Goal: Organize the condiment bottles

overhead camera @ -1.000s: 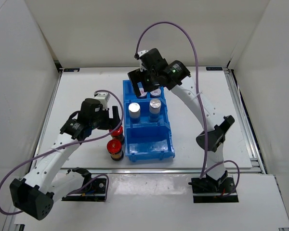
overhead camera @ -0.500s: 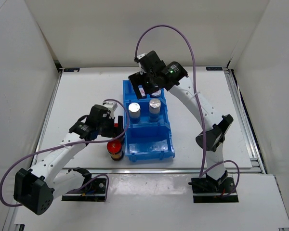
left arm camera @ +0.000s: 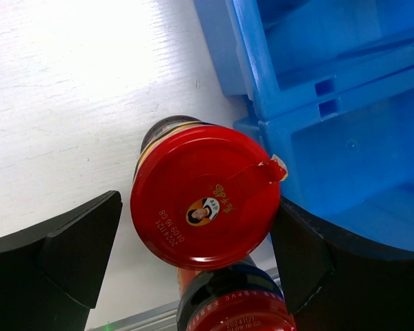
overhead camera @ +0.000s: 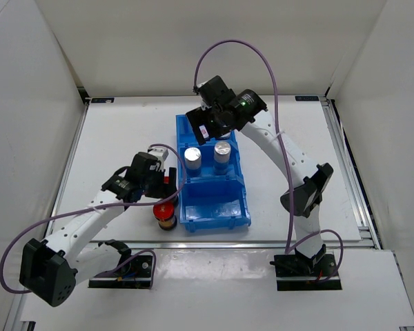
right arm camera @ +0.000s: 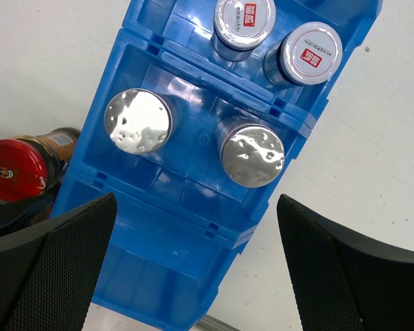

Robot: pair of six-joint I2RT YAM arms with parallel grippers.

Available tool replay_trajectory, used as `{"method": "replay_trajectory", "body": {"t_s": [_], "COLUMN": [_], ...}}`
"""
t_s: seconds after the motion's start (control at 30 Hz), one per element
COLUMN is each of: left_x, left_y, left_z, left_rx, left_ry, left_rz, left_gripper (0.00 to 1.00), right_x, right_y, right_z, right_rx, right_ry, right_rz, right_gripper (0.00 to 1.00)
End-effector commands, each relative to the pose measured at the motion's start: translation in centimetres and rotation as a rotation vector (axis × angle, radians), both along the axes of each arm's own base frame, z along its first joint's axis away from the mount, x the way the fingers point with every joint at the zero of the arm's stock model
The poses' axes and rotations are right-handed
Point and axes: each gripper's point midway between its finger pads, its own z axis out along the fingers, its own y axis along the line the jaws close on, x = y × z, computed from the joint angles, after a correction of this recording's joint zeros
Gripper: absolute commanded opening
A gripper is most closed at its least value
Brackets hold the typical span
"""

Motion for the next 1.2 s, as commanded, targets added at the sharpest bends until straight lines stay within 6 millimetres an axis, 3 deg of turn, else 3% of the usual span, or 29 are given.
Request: {"method": "replay_trajectory", "body": {"t_s": [0.0,0.33,0.5,0.6,0.8,0.93,0.97,1.03,1.07,1.13,1.17], "left_x": [1.5,2.7,3.8,3.8,3.4,3.6,4.0,4.8,5.6,6.5,7.1], "left_y": [-0.3,-0.4,-0.6,-0.6,-0.4,0.9,1.5,2.9,2.9,3.5,3.4], "left_z": [1.7,1.9,2.5,2.2,2.0,3.2,4.1,6.1,8.5,11.4,14.4], "left_rx": [-0.005,0.004,0.002,0.007,-0.001,0.016,0.033,0.066,0.053,0.062,0.037], "left_ry": [-0.072,-0.102,-0.131,-0.123,-0.109,-0.143,-0.156,-0.204,-0.255,-0.323,-0.381], "left_rz": [0.008,0.030,0.043,0.043,0.040,0.077,0.095,0.149,0.168,0.203,0.220], "left_gripper": [0.95,0.89,0.99,0.97,0.72,0.39,0.25,0.13,0.11,0.11,0.11], "right_x": [-0.1,-0.3,-0.4,-0.6,-0.6,-0.8,-0.8,-1.0,-1.1,-1.1,-1.2], "right_y": [-0.8,-1.0,-1.1,-1.3,-1.4,-1.9,-1.9,-2.2,-2.3,-2.8,-3.4], "right_z": [1.2,1.5,0.9,1.0,0.7,0.8,0.8,0.5,0.9,1.3,1.4], "right_rx": [0.011,0.011,-0.002,-0.007,-0.014,-0.021,-0.021,-0.029,-0.022,-0.021,-0.028], "right_ry": [-0.025,-0.025,-0.013,-0.016,-0.009,-0.013,-0.012,-0.007,-0.014,-0.021,-0.025], "right_rz": [-0.014,-0.014,-0.014,-0.007,-0.007,-0.012,-0.012,-0.025,-0.025,-0.065,-0.087], "right_gripper": [1.00,1.00,1.00,1.00,1.00,1.00,1.00,1.00,1.00,1.00,1.00]}}
